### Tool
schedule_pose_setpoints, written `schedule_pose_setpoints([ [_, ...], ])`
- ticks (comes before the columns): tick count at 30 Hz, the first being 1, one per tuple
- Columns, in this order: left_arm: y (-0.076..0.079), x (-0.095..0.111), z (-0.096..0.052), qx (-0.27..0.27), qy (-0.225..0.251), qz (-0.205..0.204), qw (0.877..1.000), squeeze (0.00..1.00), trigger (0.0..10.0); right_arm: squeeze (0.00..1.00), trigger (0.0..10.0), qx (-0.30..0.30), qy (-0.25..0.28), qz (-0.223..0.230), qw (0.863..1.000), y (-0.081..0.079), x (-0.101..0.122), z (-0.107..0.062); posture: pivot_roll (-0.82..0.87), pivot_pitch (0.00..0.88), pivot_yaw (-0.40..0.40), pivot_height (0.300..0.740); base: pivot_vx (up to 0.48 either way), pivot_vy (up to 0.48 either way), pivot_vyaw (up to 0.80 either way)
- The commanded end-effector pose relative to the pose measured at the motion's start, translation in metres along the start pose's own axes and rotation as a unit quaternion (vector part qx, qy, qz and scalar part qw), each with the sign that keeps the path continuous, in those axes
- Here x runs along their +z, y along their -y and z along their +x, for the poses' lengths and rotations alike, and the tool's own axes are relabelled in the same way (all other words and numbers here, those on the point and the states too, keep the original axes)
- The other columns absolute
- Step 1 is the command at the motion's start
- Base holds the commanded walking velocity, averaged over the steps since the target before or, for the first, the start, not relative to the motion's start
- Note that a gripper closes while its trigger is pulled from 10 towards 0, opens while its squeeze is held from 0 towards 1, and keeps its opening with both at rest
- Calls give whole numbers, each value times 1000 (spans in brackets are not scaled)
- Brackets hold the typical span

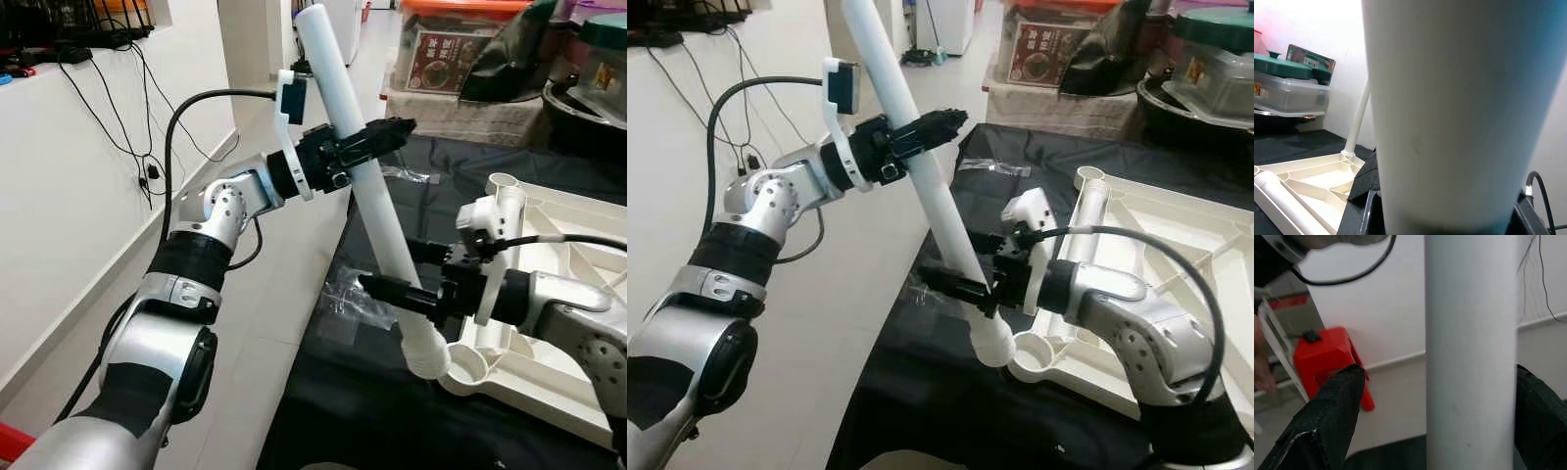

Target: Building children table

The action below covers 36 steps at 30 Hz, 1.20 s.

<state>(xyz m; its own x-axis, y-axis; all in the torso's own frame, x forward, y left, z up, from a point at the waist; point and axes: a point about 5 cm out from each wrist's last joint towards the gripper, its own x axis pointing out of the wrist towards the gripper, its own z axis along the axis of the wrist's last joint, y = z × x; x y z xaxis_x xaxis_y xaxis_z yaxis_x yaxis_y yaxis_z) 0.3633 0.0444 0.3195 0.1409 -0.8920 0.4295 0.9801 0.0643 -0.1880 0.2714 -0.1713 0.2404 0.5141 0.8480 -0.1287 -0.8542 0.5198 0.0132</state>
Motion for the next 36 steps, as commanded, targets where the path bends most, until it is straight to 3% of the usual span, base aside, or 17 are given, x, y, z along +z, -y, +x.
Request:
schedule_pose_setpoints([
  [1,0,3,3,-6,5,8,1000,0,10000,0,10000,-1,-15,-12,1000,-2,4,4,41,0,-16,740,0,0,0],
  [11,-1,-1,10,-15,10,7,1000,0,10000,0,10000,-31,-42,-15,999,6,9,13,37,0,-18,740,0,0,0],
  [36,-2,-5,15,-21,16,1,1000,0,10000,0,10000,-27,-115,-42,992,5,6,34,27,0,-18,740,0,0,0],
])
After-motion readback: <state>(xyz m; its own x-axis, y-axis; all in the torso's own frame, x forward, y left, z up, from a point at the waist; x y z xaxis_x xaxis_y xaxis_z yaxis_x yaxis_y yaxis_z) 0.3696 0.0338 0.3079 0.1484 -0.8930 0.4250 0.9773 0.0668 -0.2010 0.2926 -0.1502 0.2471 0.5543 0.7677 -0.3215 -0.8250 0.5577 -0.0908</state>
